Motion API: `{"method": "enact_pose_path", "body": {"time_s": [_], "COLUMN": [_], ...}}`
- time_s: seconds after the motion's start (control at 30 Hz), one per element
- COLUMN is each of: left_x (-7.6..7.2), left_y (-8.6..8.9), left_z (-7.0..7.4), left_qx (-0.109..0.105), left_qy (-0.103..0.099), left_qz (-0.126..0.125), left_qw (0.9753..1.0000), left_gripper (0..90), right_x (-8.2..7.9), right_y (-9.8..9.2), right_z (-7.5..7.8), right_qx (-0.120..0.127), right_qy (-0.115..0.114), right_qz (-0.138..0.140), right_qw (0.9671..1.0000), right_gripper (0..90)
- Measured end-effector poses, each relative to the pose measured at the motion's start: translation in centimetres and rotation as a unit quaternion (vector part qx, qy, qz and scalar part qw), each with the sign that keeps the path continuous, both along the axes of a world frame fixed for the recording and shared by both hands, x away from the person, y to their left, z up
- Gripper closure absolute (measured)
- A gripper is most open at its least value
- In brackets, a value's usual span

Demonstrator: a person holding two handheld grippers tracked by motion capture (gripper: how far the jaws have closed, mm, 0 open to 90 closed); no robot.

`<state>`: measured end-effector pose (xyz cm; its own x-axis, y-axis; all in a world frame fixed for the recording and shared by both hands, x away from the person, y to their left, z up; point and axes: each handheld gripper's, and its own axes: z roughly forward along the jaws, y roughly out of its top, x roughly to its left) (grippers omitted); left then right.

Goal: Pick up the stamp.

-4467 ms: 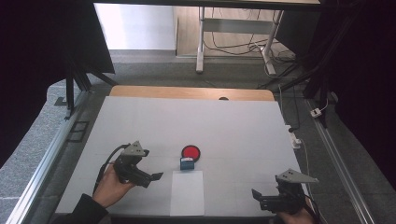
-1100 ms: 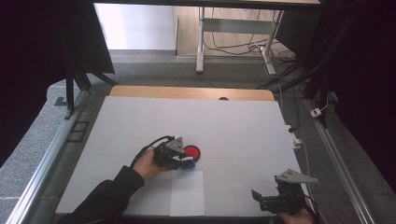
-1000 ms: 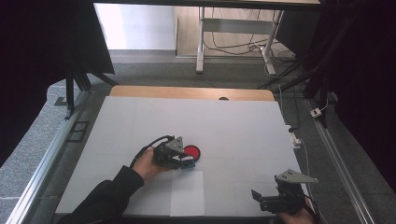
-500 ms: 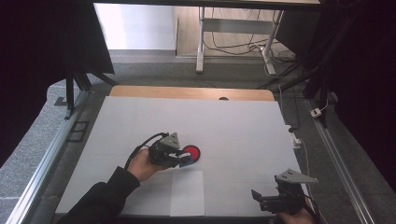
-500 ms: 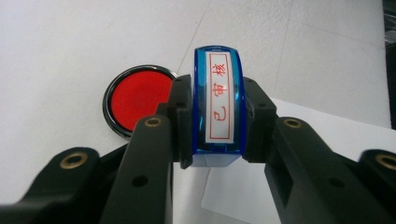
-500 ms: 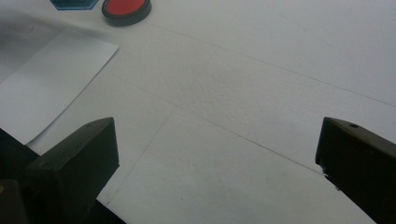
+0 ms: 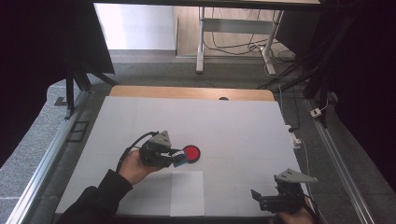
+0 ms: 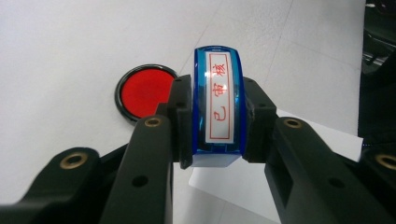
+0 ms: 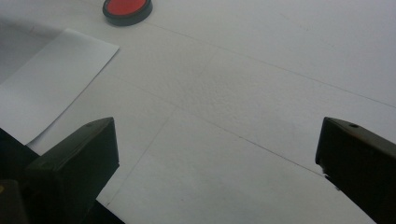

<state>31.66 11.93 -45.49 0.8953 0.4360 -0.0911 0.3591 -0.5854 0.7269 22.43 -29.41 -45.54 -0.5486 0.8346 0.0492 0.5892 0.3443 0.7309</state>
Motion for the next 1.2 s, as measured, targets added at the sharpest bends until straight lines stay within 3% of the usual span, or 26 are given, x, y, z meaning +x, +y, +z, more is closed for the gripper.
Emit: {"method": "enact_pose_path", "body": {"time_s": [0.5, 1.03, 1.2], "left_x": [-2.7, -5.2, -5.5], "left_y": [2.5, 3.8, 3.8], "left_z": [1.4, 2.2, 2.2], "left_qx": [-0.039, -0.079, -0.081], "left_qy": [-0.003, 0.003, 0.001], "left_qz": [0.036, 0.044, 0.042], "left_qw": [0.9986, 0.9959, 0.9958], "left_gripper": [69.4, 69.4, 69.4], "right_x": [0.0, 0.0, 0.0], "right_y": [0.0, 0.0, 0.0], "right_z": [0.0, 0.0, 0.0], "right_qx": [0.000, 0.002, 0.000], "right_qy": [0.000, 0.002, 0.002], "right_qz": [0.000, 0.004, 0.007], "right_qw": [1.0000, 1.0000, 1.0000], "right_gripper": [0.0, 0.1, 1.5]}}
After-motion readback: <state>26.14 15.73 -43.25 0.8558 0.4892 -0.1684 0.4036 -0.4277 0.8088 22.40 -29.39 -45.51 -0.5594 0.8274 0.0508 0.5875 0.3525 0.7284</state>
